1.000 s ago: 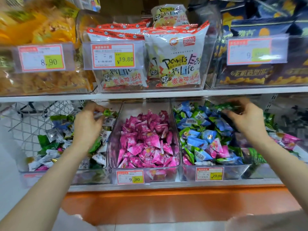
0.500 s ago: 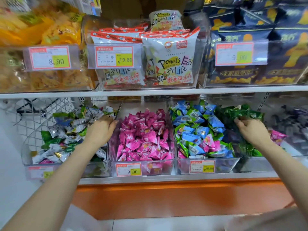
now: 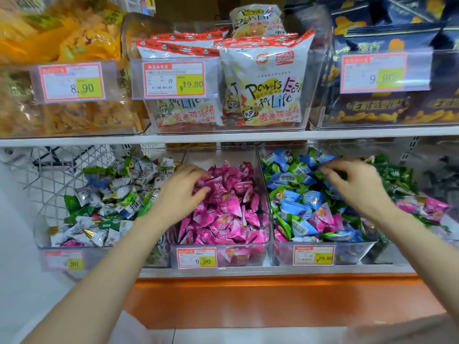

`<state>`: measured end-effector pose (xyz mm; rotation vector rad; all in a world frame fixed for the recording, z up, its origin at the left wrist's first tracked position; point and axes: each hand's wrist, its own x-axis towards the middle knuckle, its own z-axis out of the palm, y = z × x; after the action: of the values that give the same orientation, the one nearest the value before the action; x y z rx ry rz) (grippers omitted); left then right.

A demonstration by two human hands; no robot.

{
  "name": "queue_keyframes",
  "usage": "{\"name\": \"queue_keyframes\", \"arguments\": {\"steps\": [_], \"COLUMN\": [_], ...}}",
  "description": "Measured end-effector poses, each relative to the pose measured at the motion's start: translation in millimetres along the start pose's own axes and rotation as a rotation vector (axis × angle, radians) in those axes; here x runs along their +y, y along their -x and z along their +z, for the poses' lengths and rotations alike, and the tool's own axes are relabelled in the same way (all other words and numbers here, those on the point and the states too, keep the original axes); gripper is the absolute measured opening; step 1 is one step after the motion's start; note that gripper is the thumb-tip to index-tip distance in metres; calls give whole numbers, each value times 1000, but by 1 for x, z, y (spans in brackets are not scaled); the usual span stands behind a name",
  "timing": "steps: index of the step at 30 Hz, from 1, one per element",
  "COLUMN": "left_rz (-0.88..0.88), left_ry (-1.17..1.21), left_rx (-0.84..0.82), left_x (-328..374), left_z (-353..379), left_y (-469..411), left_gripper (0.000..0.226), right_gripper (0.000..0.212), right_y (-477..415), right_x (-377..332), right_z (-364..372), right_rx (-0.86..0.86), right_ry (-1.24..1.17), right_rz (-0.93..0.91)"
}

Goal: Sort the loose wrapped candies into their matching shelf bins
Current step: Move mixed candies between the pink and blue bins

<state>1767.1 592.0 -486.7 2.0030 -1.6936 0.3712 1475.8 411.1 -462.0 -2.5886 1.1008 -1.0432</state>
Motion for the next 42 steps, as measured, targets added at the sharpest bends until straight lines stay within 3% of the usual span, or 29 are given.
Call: {"name": "queue_keyframes", "arguments": {"steps": [7,12,17,34,39,42], "left_rz": [250,269,179,-104,-53,93], "left_ry": [22,-238,-320,-258,-410,-199], "left_rx": [-391,-613,-509,-472,-386,-351], "left_x": [28,35,24,-7,2,18], "left_z": [48,66,65,31,24,19], "left_y": [-24,-33,-36,-20,-17,-23], "left_gripper": [51,68,59,56,66,67], "right_gripper": [18,20,21,19,17,16], "right_y": [-7,-10,-13,-13,-13,-13], "right_x": [-43,-56,-56,-50,-44,-42], "right_z": [37,50,51,47,48,47], "right_rx": [-192,-251,-283,-345,-348,-356], "right_ry": [-162,-206,-206,-178,-186,-187], "right_rz": [-184,-206,-185,-198,-209,-216]}}
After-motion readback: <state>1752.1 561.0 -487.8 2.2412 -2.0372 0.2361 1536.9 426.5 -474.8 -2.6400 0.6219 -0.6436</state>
